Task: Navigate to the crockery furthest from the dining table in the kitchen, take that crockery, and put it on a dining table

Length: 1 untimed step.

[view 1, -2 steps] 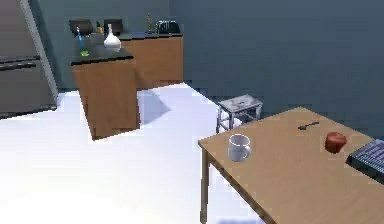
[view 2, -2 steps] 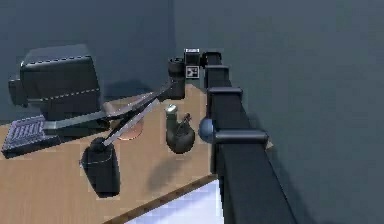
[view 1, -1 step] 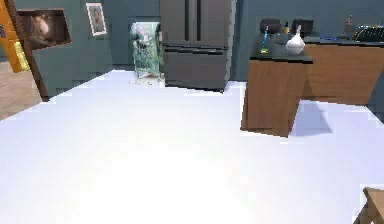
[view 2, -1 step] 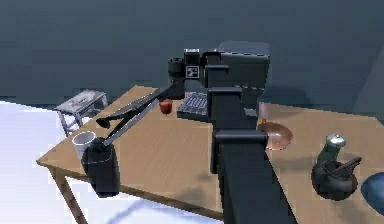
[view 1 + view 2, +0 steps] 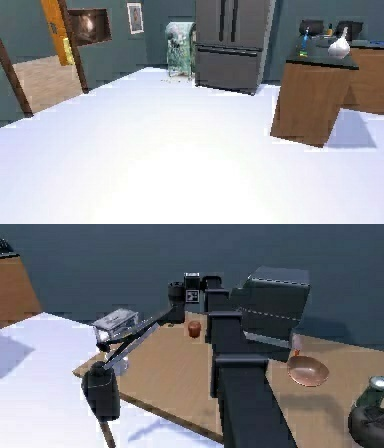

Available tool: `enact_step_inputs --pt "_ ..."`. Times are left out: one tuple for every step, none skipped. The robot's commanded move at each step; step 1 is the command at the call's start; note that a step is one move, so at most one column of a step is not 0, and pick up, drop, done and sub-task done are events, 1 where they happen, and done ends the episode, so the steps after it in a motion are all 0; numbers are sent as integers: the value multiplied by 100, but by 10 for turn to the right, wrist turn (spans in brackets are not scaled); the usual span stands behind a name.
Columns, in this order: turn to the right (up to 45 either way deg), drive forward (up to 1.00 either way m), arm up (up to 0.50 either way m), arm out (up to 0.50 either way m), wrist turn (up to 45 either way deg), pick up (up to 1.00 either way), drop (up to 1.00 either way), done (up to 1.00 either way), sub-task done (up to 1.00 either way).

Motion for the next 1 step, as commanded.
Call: enact_step_inputs --pt "450 0 0 0 0 0 0 0 0"
